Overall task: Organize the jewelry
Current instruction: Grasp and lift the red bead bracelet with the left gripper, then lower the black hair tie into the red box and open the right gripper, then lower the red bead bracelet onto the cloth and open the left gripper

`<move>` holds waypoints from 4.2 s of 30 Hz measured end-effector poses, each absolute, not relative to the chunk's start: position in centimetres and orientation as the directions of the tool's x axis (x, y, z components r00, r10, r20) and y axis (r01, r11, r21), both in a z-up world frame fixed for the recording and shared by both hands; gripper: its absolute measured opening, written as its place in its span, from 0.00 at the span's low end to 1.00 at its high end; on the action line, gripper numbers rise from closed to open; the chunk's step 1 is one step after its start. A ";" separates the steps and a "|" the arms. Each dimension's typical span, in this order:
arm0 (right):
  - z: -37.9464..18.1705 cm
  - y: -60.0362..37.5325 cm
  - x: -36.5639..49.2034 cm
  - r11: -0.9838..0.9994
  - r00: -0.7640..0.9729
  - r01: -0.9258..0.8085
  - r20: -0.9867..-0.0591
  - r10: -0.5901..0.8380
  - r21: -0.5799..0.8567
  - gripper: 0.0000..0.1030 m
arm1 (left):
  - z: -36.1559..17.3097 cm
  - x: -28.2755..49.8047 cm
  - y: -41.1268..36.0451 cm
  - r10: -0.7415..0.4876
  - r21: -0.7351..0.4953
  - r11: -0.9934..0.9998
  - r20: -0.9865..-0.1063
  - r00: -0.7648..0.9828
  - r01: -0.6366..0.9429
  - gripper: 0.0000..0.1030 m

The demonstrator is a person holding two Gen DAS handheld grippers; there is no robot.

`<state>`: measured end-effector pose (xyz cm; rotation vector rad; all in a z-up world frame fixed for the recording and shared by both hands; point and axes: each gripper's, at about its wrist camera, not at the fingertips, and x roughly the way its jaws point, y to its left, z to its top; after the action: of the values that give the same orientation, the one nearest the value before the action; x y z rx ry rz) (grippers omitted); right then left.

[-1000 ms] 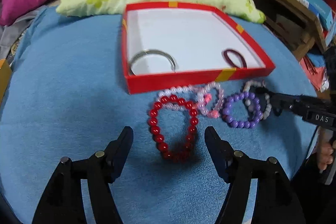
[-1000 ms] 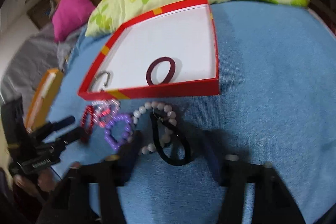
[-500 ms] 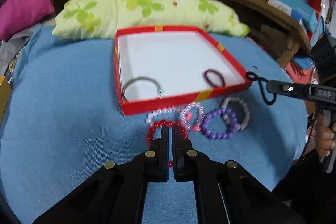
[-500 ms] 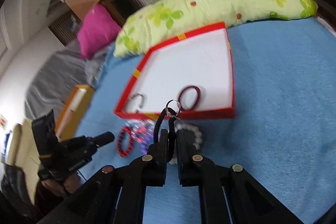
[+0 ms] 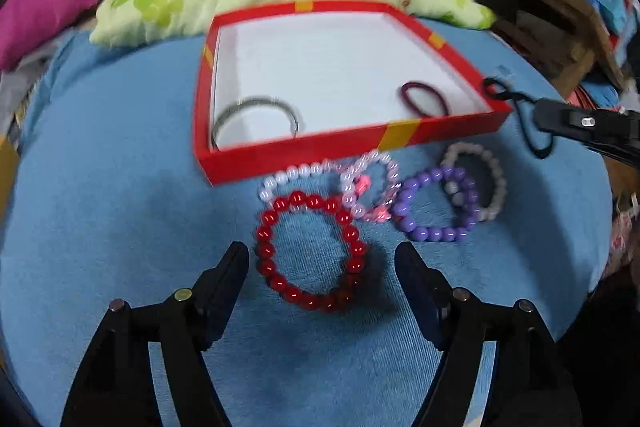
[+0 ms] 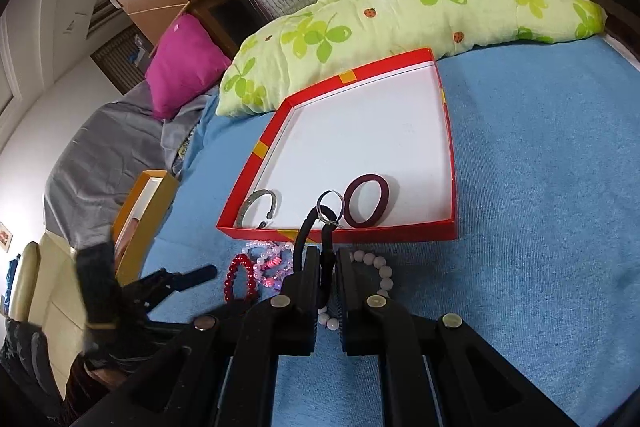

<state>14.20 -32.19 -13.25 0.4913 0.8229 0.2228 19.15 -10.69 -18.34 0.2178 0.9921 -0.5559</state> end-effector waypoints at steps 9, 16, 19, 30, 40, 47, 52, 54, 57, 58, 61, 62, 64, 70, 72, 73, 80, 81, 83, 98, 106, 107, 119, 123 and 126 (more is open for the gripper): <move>-12.8 -32.8 14.4 0.867 0.691 0.012 -0.630 0.353 0.498 0.08 | -16.5 19.0 -9.2 -0.394 -0.089 0.828 -0.796 0.461 0.553 0.19; -11.6 -33.2 16.3 0.862 0.751 0.017 -0.575 0.323 0.506 0.08 | -10.8 17.9 -8.0 -0.495 -0.117 0.806 -0.672 0.551 0.580 0.19; -11.5 -33.4 18.3 0.871 0.768 0.037 -0.571 0.289 0.490 0.08 | -9.3 19.5 -9.4 -0.464 -0.067 0.824 -0.648 0.603 0.562 0.19; -14.7 -34.0 26.0 0.868 0.731 0.150 -0.645 0.225 0.473 0.08 | -12.6 28.0 -15.0 -0.440 -0.147 0.850 -0.727 0.528 0.506 0.19; -14.5 -34.3 26.7 0.861 0.736 0.150 -0.636 0.231 0.486 0.08 | -9.0 26.5 -10.5 -0.505 -0.198 0.835 -0.646 0.573 0.513 0.19; -14.1 -34.1 25.6 0.866 0.744 0.158 -0.633 0.212 0.475 0.08 | -9.1 25.9 -10.7 -0.463 -0.143 0.854 -0.646 0.606 0.500 0.19; -14.5 -33.9 25.9 0.867 0.733 0.170 -0.648 0.207 0.468 0.08 | -10.3 27.2 -12.0 -0.436 -0.125 0.862 -0.676 0.595 0.491 0.19; -14.4 -34.0 25.9 0.869 0.735 0.169 -0.647 0.204 0.466 0.08 | -10.2 27.1 -12.0 -0.444 -0.133 0.860 -0.672 0.592 0.493 0.19; -13.9 -34.2 25.9 0.873 0.744 0.157 -0.636 0.203 0.463 0.08 | -9.7 26.0 -12.1 -0.460 -0.115 0.843 -0.663 0.591 0.526 0.19; -13.8 -34.4 25.9 0.874 0.747 0.154 -0.633 0.202 0.461 0.08 | -9.6 25.4 -12.0 -0.462 -0.104 0.837 -0.661 0.591 0.537 0.19; -14.2 -34.9 26.1 0.871 0.740 0.170 -0.643 0.195 0.460 0.08 | -9.7 23.9 -11.3 -0.460 -0.100 0.832 -0.672 0.580 0.545 0.19; -14.5 -35.1 26.2 0.868 0.734 0.185 -0.652 0.190 0.460 0.08 | -9.8 23.5 -11.0 -0.459 -0.099 0.832 -0.677 0.575 0.546 0.19; -15.1 -35.3 26.3 0.859 0.719 0.211 -0.670 0.188 0.467 0.08 | -9.9 22.7 -10.4 -0.447 -0.086 0.834 -0.685 0.575 0.545 0.19; -16.0 -34.8 26.4 0.880 0.698 0.231 -0.701 0.147 0.415 0.09 | -11.1 21.8 -8.3 -0.403 -0.059 0.848 -0.717 0.569 0.526 0.19; -16.3 -35.0 26.4 0.881 0.705 0.234 -0.696 0.138 0.412 0.09 | -11.2 21.8 -7.8 -0.396 -0.058 0.853 -0.719 0.571 0.519 0.19; -16.3 -35.0 26.5 0.881 0.708 0.238 -0.694 0.131 0.409 0.10 | -11.1 21.7 -7.6 -0.396 -0.060 0.855 -0.717 0.573 0.516 0.19; -15.0 -35.9 25.3 0.854 0.760 0.262 -0.641 0.104 0.449 0.54 | -11.0 21.2 -6.9 -0.402 -0.057 0.848 -0.716 0.571 0.526 0.19; -14.3 -35.8 24.8 0.862 0.769 0.253 -0.632 0.096 0.439 0.54 | -11.1 20.9 -6.9 -0.399 -0.051 0.847 -0.719 0.569 0.529 0.19; -13.4 -35.5 24.0 0.871 0.780 0.226 -0.617 0.106 0.436 0.54 | -11.4 20.4 -6.7 -0.392 -0.039 0.844 -0.726 0.566 0.535 0.19; -11.5 -33.4 12.6 0.925 0.759 0.111 -0.631 0.158 0.364 0.53 | -14.9 17.9 -6.1 -0.382 -0.081 0.835 -0.797 0.468 0.544 0.19; -15.4 -31.1 12.4 0.951 0.644 0.102 -0.748 0.160 0.291 0.40 | -17.7 18.8 -6.8 -0.343 -0.094 0.846 -0.849 0.402 0.525 0.21; -15.9 -30.9 12.7 0.953 0.627 0.105 -0.762 0.159 0.285 0.40 | -17.7 18.8 -6.9 -0.345 -0.092 0.844 -0.847 0.405 0.528 0.24; -17.9 -29.2 15.1 0.983 0.579 0.125 -0.814 0.040 0.137 0.10 | -17.5 18.3 -7.1 -0.327 -0.051 0.824 -0.856 0.401 0.564 0.60; -17.6 -29.0 14.8 0.990 0.570 0.130 -0.821 -0.023 0.062 0.10 | -17.5 18.0 -6.6 -0.324 -0.047 0.823 -0.858 0.399 0.567 0.60; -17.2 -30.8 14.4 0.981 0.562 0.190 -0.824 -0.072 0.044 0.10 | -17.5 17.9 -6.4 -0.322 -0.041 0.818 -0.859 0.398 0.573 0.60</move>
<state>14.39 -30.79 -17.25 0.1332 0.9622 -0.1543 17.91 -6.44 -17.55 0.2799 1.0139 -0.5757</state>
